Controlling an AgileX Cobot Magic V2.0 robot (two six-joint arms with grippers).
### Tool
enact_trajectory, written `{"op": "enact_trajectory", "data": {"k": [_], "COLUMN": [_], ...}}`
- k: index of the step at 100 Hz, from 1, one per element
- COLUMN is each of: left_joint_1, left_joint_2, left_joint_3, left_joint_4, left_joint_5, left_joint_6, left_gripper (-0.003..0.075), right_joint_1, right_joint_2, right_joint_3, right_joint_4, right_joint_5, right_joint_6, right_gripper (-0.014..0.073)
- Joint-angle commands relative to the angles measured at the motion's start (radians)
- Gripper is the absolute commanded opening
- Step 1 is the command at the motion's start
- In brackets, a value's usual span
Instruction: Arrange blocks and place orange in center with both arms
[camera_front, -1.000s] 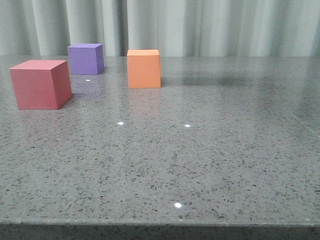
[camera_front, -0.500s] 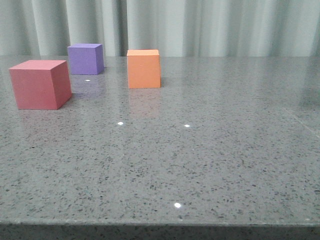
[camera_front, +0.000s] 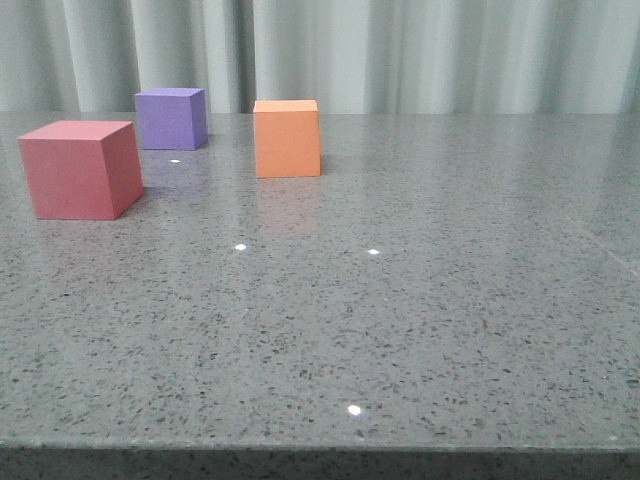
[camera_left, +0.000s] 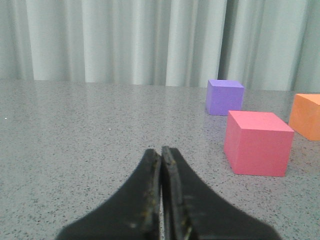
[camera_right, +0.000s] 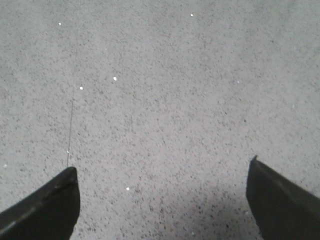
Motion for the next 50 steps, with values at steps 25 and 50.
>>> {"op": "enact_trajectory", "data": {"k": [25,50], "left_joint_1": [0.000,0.000], "left_joint_2": [0.010,0.010], "left_joint_3": [0.043,0.043], "left_joint_4": [-0.002,-0.002], "left_joint_5": [-0.080,-0.080], "left_joint_6": [0.000,0.000], "left_gripper": [-0.0020,-0.0020], "right_joint_1": [-0.005,-0.004], "right_joint_2": [-0.097,-0.100], "right_joint_3": [0.216,0.223], "right_joint_4": [-0.065,-0.062], "right_joint_5": [-0.347,-0.391], "right_joint_6": [-0.014,-0.014], "right_gripper": [0.0661,0.0503]}}
